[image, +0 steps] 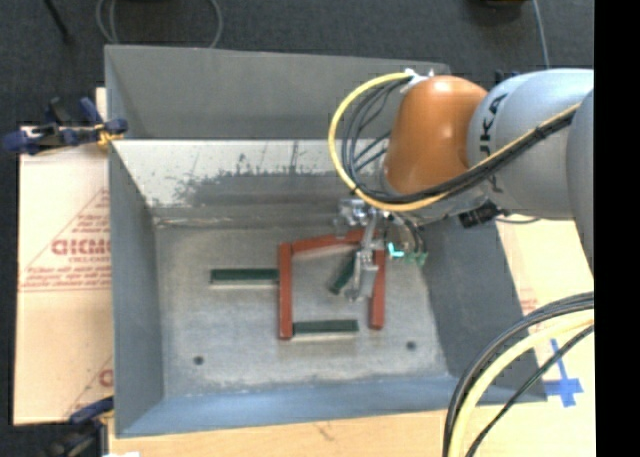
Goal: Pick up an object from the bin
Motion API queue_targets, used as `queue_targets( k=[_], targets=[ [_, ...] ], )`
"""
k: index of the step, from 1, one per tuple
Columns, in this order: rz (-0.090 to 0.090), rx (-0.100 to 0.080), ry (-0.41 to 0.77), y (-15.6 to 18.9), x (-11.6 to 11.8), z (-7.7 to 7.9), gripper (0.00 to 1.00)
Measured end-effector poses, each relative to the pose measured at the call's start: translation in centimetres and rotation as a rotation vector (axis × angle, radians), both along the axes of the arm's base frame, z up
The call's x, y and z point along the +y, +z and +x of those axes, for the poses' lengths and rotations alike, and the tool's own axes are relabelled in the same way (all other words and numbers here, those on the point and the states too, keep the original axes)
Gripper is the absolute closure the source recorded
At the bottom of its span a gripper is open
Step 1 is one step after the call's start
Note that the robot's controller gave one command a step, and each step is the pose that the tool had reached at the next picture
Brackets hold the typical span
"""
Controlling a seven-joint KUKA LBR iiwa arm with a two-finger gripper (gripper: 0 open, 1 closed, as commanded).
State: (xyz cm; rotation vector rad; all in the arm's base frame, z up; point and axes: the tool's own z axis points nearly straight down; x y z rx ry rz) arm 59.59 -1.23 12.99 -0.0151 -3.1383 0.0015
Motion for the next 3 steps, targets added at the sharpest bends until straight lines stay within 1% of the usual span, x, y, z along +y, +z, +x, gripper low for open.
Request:
queue_targets(
  k=[1,2,3],
  targets=[
    [0.000,-0.001,0.109,-6.17,1.92,5.59,0.00],
    [0.001,-0.005,0.106,-6.05,1.82,5.67,0.00],
    [0.002,-0.004,0.104,-6.02,1.76,5.70,0.00]
  ],
)
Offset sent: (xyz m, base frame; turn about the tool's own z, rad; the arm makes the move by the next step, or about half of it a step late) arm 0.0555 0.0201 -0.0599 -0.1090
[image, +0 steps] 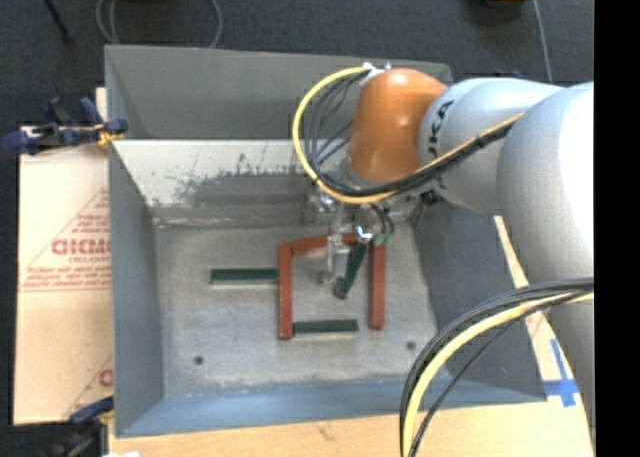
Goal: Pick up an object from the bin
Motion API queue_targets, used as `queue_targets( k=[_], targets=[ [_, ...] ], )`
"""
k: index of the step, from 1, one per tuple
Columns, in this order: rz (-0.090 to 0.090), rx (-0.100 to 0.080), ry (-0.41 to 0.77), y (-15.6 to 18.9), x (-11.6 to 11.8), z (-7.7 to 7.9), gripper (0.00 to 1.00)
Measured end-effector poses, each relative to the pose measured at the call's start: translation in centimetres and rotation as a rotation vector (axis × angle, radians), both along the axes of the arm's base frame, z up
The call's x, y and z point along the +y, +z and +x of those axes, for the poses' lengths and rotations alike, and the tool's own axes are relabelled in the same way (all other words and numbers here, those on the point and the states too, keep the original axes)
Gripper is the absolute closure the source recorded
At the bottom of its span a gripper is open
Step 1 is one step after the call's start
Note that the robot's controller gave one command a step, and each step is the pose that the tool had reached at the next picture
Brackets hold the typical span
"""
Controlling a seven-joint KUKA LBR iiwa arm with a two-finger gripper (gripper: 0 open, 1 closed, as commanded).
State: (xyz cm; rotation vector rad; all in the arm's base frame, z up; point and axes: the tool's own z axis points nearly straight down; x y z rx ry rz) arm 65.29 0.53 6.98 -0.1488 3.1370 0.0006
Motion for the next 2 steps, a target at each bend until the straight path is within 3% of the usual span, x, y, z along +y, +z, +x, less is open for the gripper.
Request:
queue_targets(
  k=[2],
  targets=[
    [0.001,0.000,-0.002,0.02,-0.03,0.02,0.00]
  ],
)
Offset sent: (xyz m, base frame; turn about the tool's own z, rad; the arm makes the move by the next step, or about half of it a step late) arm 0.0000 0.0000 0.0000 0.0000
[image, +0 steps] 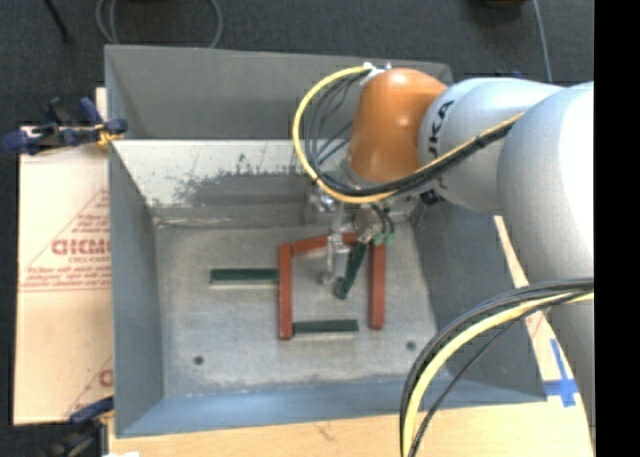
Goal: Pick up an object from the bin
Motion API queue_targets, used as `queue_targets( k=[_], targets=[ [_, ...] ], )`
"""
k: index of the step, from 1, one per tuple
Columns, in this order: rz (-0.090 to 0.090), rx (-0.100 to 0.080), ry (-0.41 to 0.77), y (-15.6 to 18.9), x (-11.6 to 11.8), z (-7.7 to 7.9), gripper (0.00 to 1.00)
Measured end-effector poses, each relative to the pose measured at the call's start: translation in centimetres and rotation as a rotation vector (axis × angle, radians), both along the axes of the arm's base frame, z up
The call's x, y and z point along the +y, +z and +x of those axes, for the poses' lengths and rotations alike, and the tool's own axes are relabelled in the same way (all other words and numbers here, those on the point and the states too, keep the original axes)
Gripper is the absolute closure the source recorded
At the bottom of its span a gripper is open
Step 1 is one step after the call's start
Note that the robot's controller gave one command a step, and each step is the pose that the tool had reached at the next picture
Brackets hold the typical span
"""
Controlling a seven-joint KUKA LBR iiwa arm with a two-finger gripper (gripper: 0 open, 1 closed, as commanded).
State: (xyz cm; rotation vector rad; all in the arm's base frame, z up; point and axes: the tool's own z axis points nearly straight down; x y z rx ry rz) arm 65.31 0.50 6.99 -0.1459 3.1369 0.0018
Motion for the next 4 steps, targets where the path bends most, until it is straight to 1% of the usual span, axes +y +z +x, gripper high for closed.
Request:
queue_targets(
  k=[1,2,4],
  targets=[
    [0.000,-0.004,0.000,0.2,0.0,0.2,1.00],
    [-0.001,-0.009,-0.001,5.1,0.0,0.4,1.00],
    [-0.001,-0.008,-0.003,11.0,-0.1,0.8,1.00]
  ],
)
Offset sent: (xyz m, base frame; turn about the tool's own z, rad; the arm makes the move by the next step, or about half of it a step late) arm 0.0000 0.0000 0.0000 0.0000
